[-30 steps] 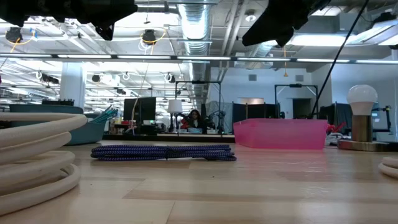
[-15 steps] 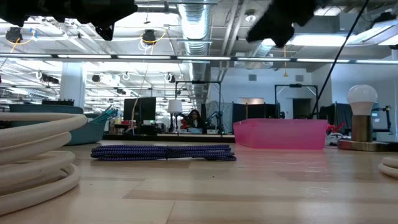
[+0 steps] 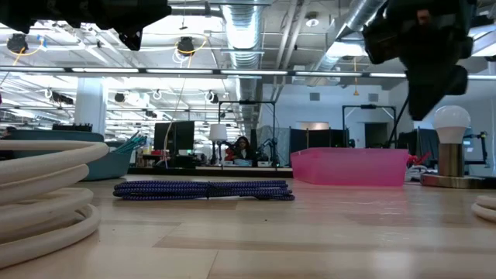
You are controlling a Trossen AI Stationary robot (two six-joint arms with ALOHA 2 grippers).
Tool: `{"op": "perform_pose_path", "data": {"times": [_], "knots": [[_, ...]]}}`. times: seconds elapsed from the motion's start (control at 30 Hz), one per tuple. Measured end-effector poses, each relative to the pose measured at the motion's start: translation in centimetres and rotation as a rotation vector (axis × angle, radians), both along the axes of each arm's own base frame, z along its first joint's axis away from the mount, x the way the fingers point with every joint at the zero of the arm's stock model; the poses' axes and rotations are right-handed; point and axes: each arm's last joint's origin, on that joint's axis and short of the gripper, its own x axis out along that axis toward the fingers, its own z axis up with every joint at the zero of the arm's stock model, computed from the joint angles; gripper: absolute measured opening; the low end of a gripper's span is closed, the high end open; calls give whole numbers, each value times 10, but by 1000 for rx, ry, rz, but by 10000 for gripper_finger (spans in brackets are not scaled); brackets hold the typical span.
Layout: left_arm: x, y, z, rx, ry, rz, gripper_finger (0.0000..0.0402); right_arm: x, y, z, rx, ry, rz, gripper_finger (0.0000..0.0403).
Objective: Pick & Place USB Port
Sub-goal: Put the brown display cable in the pink bin
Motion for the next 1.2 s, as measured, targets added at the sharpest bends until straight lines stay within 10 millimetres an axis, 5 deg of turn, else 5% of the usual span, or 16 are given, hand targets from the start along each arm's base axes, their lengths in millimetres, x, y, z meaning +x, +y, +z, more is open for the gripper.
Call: {"op": "perform_pose_path", "data": {"times": [0.47,0.73,1.2], "knots": [[0,0,-1,2,8,0,85,-5,38,-1,51,-49,321,59],[0,0,-1,2,8,0,85,-13,66,-21,43,57,369,65],[0,0,-1,2,7,0,85,-12,78,-66,-66,271,411,198]]}}
